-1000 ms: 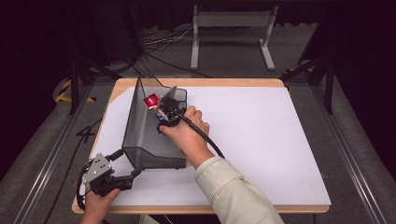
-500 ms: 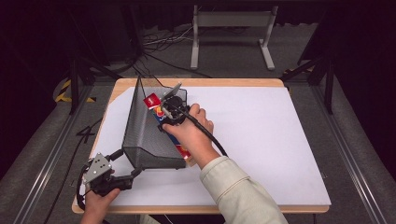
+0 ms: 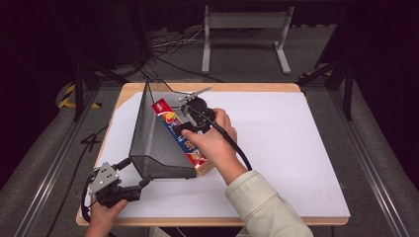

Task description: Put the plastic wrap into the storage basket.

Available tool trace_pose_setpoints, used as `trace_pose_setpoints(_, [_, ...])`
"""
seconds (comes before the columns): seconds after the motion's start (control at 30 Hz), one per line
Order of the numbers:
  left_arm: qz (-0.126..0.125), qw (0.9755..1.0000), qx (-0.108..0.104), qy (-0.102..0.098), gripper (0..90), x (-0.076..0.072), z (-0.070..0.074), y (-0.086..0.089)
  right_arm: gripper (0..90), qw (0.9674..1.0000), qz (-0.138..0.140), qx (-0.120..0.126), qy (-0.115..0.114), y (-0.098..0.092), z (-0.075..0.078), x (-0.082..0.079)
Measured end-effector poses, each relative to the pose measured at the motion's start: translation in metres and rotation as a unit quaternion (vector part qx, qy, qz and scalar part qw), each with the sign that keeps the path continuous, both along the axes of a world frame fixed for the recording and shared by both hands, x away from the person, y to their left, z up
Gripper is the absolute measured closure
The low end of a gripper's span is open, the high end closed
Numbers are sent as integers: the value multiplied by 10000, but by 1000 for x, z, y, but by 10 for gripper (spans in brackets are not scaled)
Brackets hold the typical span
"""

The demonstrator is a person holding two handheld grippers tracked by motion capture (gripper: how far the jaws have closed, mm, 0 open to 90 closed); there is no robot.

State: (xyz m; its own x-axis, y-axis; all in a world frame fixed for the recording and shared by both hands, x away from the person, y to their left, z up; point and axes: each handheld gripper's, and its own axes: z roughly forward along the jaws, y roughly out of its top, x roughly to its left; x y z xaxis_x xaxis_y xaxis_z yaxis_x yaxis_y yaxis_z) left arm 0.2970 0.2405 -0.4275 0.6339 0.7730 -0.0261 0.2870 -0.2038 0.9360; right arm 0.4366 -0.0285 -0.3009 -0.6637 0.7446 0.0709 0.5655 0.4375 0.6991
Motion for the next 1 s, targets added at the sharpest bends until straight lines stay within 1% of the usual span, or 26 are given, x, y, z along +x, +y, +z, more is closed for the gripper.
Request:
trace_pose_setpoints(0.1, [61, 10000, -59, -3, 120, -1, 0, 4, 260, 9997, 58, 174, -179, -9, 5, -5])
trace_pose_setpoints(0.17, [78, 9999, -77, 11, 120, -1, 1, 5, 257, 9992, 88, 231, -303, -14, 8, -8])
trace_pose_setpoints(0.23, [64, 9999, -79, 20, 119, 0, 1, 3, 251, 9988, 103, 295, -377, -20, 11, -9])
trace_pose_setpoints(0.33, [41, 10000, -36, 5, 120, 1, 1, 2, 250, 9979, 140, 338, -528, -28, 14, -11])
trace_pose_setpoints(0.47, [19, 10000, -52, 21, 119, 2, 1, 1, 250, 9967, 219, 362, -686, -36, 18, -16])
trace_pose_setpoints(0.57, [13, 10000, -56, 22, 120, 2, 1, 1, 251, 9963, 251, 366, -729, -39, 19, -19])
trace_pose_setpoints(0.63, [2, 10000, -64, 16, 119, 2, 1, 1, 250, 9953, 337, 367, -830, -42, 20, -23])
trace_pose_setpoints(0.73, [3, 10000, -78, 24, 119, 3, 0, 1, 249, 9952, 373, 336, -840, -49, 19, -28])
trace_pose_setpoints(0.87, [7, 10000, -68, 22, 119, 2, 0, 2, 239, 9948, 389, 368, -870, -63, 19, -35])
trace_pose_setpoints(0.93, [14, 10000, -69, 30, 119, 2, 0, 2, 236, 9936, 425, 398, -969, -74, 19, -42])
trace_pose_setpoints(0.97, [14, 10000, -69, 30, 119, 2, 0, 2, 236, 9936, 425, 398, -969, -74, 19, -42])
trace_pose_setpoints(1.0, [13, 10000, -64, 37, 119, 2, 0, 2, 230, 9934, 418, 402, -991, -79, 19, -45])
